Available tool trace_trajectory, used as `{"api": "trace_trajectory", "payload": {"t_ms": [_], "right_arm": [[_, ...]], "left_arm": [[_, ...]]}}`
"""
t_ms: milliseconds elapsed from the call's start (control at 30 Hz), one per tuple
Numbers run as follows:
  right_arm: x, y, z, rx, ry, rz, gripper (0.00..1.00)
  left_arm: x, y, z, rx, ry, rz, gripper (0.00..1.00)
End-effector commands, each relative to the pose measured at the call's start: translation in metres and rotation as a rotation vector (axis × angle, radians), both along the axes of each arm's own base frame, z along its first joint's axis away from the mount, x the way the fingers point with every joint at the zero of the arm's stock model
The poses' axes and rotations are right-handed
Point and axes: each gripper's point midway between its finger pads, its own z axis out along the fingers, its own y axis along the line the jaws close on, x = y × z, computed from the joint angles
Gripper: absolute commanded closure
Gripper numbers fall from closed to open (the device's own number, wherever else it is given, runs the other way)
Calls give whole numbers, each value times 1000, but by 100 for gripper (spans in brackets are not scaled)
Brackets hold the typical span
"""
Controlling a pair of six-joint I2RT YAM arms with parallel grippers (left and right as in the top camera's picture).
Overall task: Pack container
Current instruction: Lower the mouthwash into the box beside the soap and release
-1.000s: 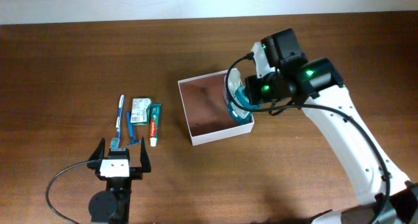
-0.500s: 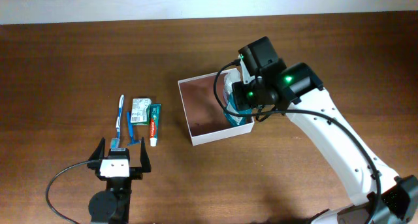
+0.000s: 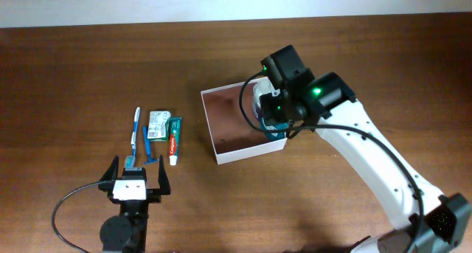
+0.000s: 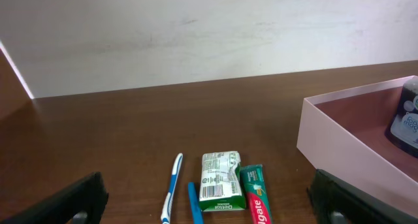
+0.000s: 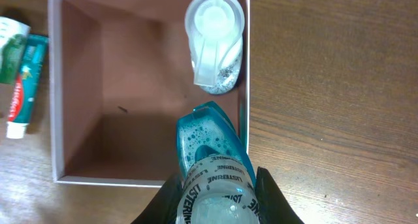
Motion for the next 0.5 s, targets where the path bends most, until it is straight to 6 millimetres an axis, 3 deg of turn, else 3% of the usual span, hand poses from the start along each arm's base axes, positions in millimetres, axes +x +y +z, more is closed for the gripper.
{"api": "trace_trajectory", "payload": {"t_ms": [0, 233, 467], "right_arm": [[6, 3, -6, -22, -6, -10, 80], [11, 5, -25, -44, 30, -10, 80], [12, 5, -28, -47, 35, -10, 79]], "left_arm": [[0, 0, -2, 12, -3, -6, 1], [0, 0, -2, 12, -3, -6, 1], [0, 0, -2, 12, -3, -6, 1]]}}
